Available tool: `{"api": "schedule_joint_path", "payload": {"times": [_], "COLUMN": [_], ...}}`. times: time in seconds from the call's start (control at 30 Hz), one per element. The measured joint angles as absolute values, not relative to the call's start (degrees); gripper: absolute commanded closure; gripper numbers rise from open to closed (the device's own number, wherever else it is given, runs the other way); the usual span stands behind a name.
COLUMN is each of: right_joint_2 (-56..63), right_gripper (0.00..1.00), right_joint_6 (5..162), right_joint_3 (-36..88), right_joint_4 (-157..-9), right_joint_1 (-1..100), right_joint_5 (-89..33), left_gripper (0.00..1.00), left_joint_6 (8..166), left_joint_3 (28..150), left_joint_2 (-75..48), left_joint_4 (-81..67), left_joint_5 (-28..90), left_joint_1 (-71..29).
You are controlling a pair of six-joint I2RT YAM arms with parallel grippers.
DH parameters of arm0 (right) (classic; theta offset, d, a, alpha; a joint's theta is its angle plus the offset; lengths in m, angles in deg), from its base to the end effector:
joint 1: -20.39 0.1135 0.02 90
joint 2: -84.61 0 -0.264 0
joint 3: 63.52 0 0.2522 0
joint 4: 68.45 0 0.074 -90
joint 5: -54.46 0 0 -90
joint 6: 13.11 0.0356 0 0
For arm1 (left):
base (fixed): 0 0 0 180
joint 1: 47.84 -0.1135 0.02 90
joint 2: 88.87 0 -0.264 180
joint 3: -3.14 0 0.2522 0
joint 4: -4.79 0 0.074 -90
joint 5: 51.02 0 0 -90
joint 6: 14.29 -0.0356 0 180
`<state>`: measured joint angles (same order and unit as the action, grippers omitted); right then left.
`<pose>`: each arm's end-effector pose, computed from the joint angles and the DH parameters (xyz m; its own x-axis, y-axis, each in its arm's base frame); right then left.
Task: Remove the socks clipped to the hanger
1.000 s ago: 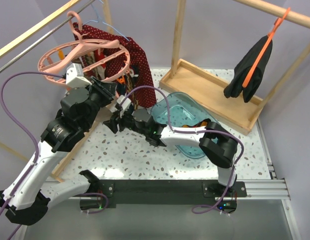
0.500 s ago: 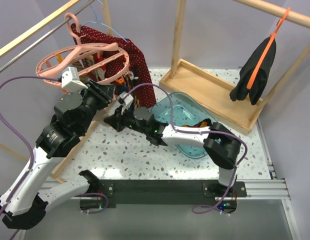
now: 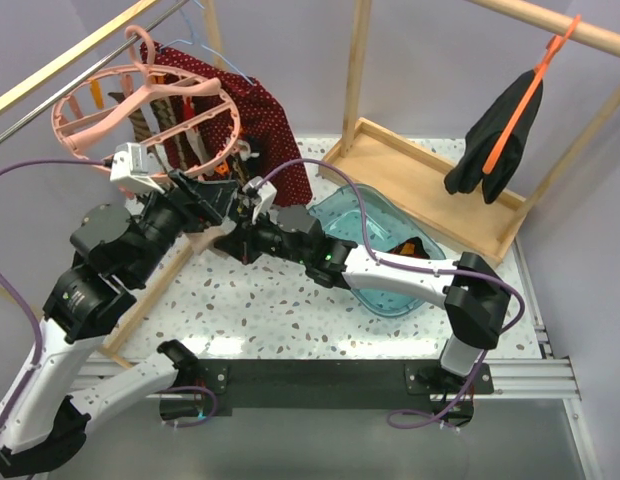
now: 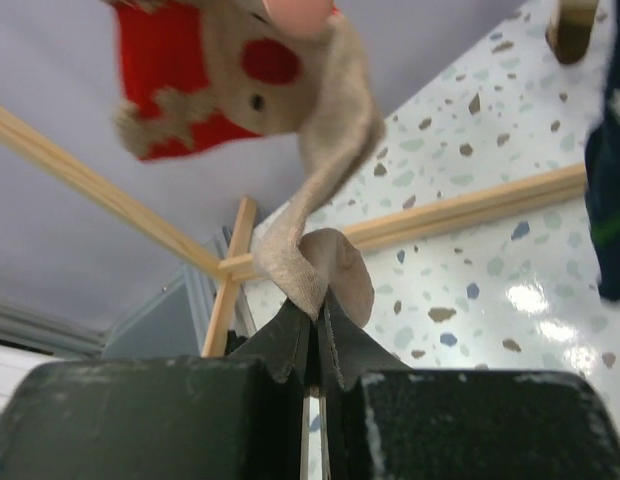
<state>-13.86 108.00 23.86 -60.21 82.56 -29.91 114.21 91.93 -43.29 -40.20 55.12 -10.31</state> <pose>0.1910 0.3692 0.3207 -0.4982 0.1576 -0.8526 -0.7807 0.3463 0.5202 0.1069 -0.0696 0.4714 -0.2464 -0.5648 -0.7876 0.2702 0.7404 -0.6155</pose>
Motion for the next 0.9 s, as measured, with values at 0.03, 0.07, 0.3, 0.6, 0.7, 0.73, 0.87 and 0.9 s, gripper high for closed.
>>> {"api": "schedule_joint_path", "payload": {"times": [0.03,0.07,0.3,0.6,0.7,0.73,0.87,0.9], "right_joint_2": [-13.86,-13.84,-13.64,-10.93,-9.95,-9.78,-9.69,-9.69], "right_gripper": [1.0,1.0,1.0,1.0,1.0,1.0,1.0,1.0], "right_joint_6": [107.98,107.98,107.1,104.9,104.7,104.7,104.85,105.03], "right_joint_3": [23.86,23.86,23.86,23.86,23.91,23.91,23.93,23.93], "right_joint_4": [-61.37,-62.24,-67.1,-69.87,-70.18,-70.29,-70.57,-70.64], "right_joint_1": [82.5,82.39,82.08,81.38,80.86,80.66,79.42,78.93], "right_joint_5": [-29.86,-29.84,-29.62,-27.96,-26.54,-25.95,-23.33,-22.32], "left_gripper": [0.35,0.37,0.37,0.05,0.11,0.12,0.18,0.19], "left_joint_6": [113.69,112.92,107.31,102.24,101.78,101.62,101.58,101.6], "left_joint_3": [92.87,94.37,102.02,105.89,105.89,105.89,105.89,105.89], "left_joint_2": [-43.31,-43.18,-42.78,-40.42,-39.11,-38.56,-36.51,-36.16], "left_joint_4": [-40.68,-41.92,-51.78,-61.4,-62.82,-63.12,-63.95,-64.04], "left_joint_5": [54.53,54.2,60.38,70.26,70.9,70.88,70.74,70.7], "left_joint_1": [-10.31,-10.31,-10.28,-10.26,-10.26,-10.26,-10.26,-10.26]}}
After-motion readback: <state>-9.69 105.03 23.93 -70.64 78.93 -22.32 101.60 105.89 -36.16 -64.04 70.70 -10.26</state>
